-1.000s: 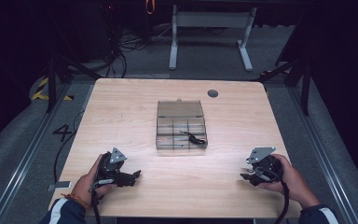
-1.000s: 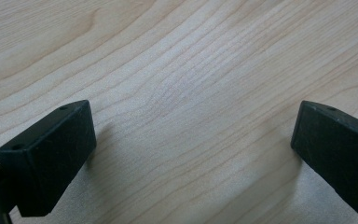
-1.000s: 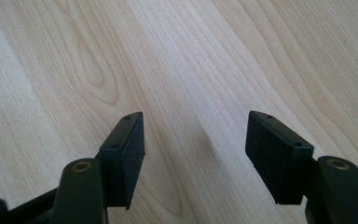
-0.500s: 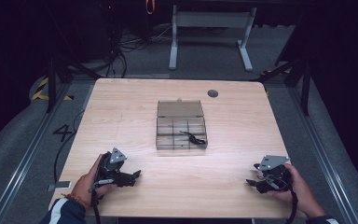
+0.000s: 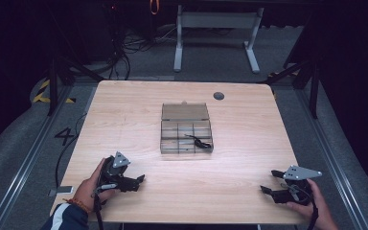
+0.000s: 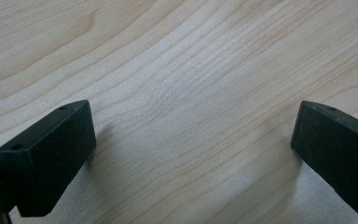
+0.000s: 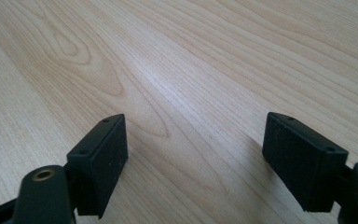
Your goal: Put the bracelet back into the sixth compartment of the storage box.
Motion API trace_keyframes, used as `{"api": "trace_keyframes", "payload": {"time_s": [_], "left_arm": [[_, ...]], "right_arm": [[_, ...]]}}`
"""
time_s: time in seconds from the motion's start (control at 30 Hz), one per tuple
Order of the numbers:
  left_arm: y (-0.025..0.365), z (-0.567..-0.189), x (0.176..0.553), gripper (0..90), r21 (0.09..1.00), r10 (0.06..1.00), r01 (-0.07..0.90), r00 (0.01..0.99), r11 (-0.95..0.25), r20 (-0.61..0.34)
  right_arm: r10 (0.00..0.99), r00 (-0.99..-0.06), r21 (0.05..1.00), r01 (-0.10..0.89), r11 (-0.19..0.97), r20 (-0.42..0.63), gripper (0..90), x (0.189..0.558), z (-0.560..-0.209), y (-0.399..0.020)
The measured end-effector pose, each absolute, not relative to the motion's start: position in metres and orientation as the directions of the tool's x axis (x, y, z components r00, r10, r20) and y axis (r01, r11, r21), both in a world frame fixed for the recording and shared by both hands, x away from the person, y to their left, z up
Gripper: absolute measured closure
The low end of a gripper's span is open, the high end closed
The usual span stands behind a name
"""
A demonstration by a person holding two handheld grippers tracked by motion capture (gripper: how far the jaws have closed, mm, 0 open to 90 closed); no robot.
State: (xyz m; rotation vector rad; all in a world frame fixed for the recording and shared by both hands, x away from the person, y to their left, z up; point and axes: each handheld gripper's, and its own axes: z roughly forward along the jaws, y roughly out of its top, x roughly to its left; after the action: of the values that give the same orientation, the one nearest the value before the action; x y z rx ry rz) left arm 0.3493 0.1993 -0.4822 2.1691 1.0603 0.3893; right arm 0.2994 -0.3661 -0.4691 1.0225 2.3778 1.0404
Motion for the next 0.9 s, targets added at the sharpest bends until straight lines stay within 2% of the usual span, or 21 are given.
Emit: {"api": "trace_keyframes", "payload": {"time_s": [0.9], "left_arm": [[0.1992, -0.4824, 0.3493, 0.2, 0.692, 0.782, 0.576, 0.623, -0.434, -0.028]], "right_arm": [[0.754, -0.656, 0.74, 0.493, 0.458, -0.029, 17.6, 0.3011, -0.4696, -0.3652]]}}
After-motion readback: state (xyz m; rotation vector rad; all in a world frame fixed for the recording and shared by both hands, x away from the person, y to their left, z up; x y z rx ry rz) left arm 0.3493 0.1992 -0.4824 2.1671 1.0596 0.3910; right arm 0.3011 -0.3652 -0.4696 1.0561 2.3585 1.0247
